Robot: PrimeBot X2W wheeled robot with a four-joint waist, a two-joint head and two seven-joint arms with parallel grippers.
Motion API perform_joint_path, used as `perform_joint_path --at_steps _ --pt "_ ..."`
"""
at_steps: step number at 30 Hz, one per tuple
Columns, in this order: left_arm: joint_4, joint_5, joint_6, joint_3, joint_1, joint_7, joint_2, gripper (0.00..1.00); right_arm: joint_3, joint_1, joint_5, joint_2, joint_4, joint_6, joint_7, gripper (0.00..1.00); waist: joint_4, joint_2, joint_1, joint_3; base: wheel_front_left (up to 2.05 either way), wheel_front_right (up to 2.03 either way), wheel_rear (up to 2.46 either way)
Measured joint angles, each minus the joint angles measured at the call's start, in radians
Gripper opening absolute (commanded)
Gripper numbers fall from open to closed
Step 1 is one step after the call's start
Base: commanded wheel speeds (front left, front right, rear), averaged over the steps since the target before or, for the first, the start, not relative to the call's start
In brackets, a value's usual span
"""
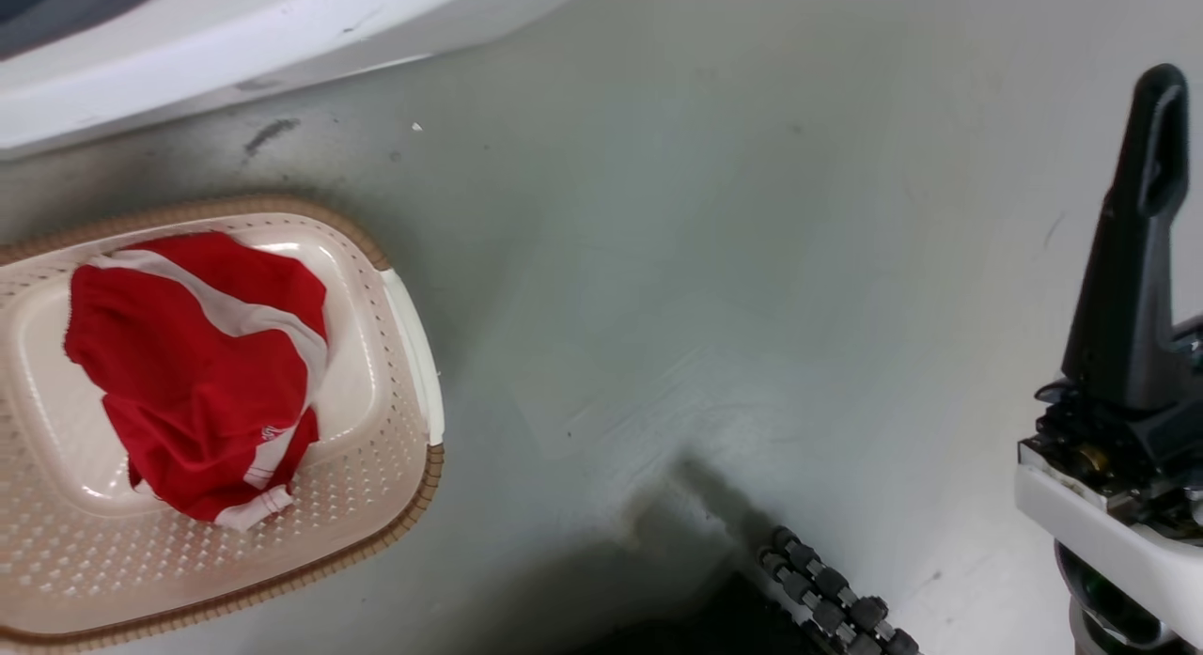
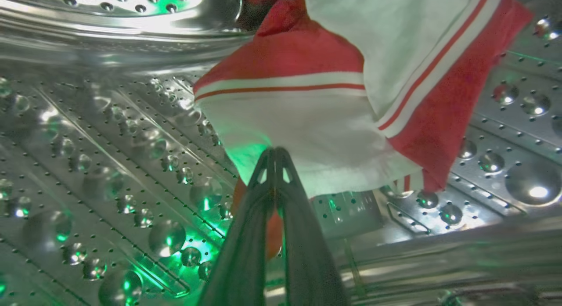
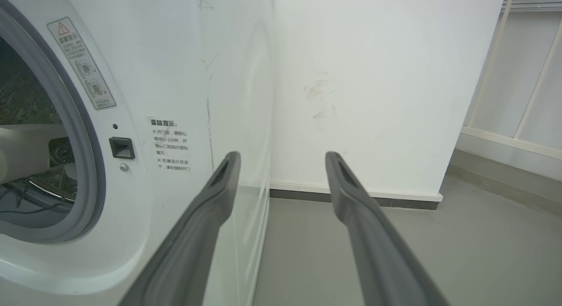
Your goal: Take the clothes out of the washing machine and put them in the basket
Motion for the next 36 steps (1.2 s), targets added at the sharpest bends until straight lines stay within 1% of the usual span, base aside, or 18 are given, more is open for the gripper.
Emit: perform_joint_path --at_steps 13,21,27,30,34,36 --pt "-0.095 -0.162 0.0 -0.134 0.181 -0.139 0.011 0.0 0.009 0.015 -0.038 0.0 0.071 0.0 0.0 1.0 0.04 0.0 0.0 -0.126 0.0 0.0 0.0" --pt "-0.159 -0.247 0.0 -0.191 0.312 -0.242 0.026 0.0 0.016 0.052 -0.064 0.0 0.125 0.0 0.0 1.0 0.065 0.0 0.0 -0.217 0.0 0.0 0.0" --pt "-0.2 -0.291 0.0 -0.22 0.419 -0.323 0.018 0.0 0.025 0.087 -0.078 0.0 0.159 0.0 0.0 1.0 0.083 0.0 -0.0001 -0.301 0.0 0.0 0.0" --pt "-0.216 -0.307 0.0 -0.228 0.473 -0.36 -0.001 0.0 0.028 0.108 -0.088 0.0 0.176 0.0 0.0 1.0 0.094 0.0001 -0.0001 -0.345 0.0 0.0 0.0" --pt "-0.231 -0.324 0.0 -0.232 0.549 -0.413 -0.012 0.0 0.033 0.133 -0.102 0.0 0.193 0.0 0.0 1.0 0.11 0.0 -0.0001 -0.402 0.0 0.0 0.0" --pt "-0.243 -0.324 0.008 -0.237 0.589 -0.436 -0.017 0.0 0.035 0.148 -0.109 0.0 0.201 0.0 0.0 1.0 0.118 0.0 -0.0002 -0.432 0.0 0.0 0.0"
